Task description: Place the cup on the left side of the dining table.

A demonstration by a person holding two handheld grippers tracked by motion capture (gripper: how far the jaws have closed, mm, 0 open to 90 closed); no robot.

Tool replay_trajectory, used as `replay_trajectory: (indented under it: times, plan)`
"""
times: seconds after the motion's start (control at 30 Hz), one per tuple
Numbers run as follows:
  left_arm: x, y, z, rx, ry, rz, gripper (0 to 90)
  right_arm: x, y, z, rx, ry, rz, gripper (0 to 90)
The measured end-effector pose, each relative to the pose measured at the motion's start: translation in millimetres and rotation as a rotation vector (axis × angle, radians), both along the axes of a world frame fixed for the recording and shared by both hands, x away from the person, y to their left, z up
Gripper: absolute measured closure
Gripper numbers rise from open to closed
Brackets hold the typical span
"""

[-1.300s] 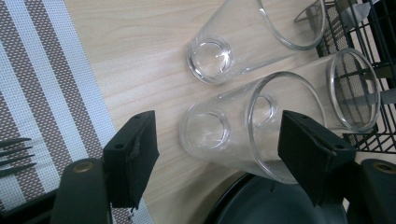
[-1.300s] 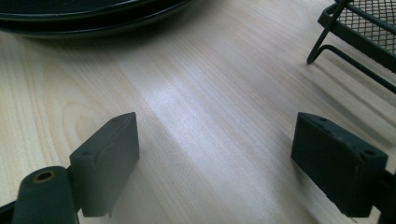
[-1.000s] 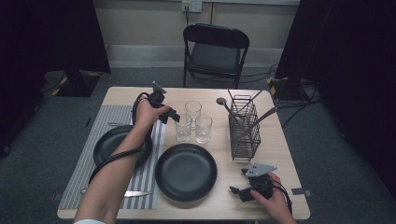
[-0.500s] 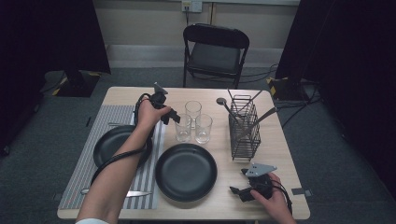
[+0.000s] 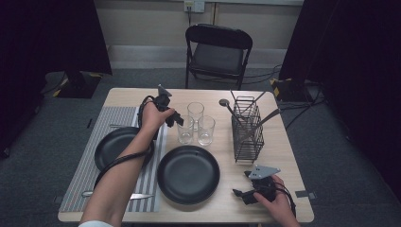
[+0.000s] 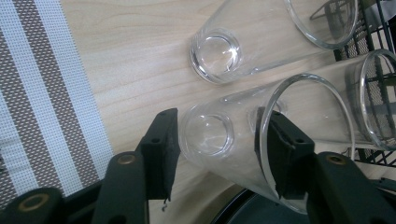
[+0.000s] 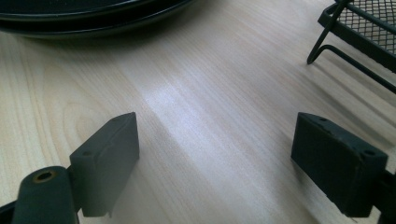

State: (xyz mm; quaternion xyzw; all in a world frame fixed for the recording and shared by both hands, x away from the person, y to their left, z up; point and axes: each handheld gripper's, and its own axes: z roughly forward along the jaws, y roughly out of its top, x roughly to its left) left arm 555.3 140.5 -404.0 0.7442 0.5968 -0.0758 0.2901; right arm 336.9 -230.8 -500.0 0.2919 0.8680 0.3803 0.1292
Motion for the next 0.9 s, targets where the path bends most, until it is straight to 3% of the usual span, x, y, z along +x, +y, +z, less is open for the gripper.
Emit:
replay_trajectory:
  times: [0.53, 0.67, 0.9]
  plan:
    - [-1.9, -1.6, 0.1, -0.028, 0.0, 0.006, 69.8, 0.0, 0.0, 0.0, 0.0, 0.0, 0.0, 14.3]
    - [-4.8, 4.2, -1.5, -0.044, 0.021, 0.021, 70.0, -0.1, 0.0, 0.0, 0.001, 0.001, 0.001, 14.3]
    - [-7.6, 15.4, -11.1, -0.031, 0.047, 0.028, 74.9, -0.1, 0.0, 0.0, 0.0, 0.001, 0.001, 14.3]
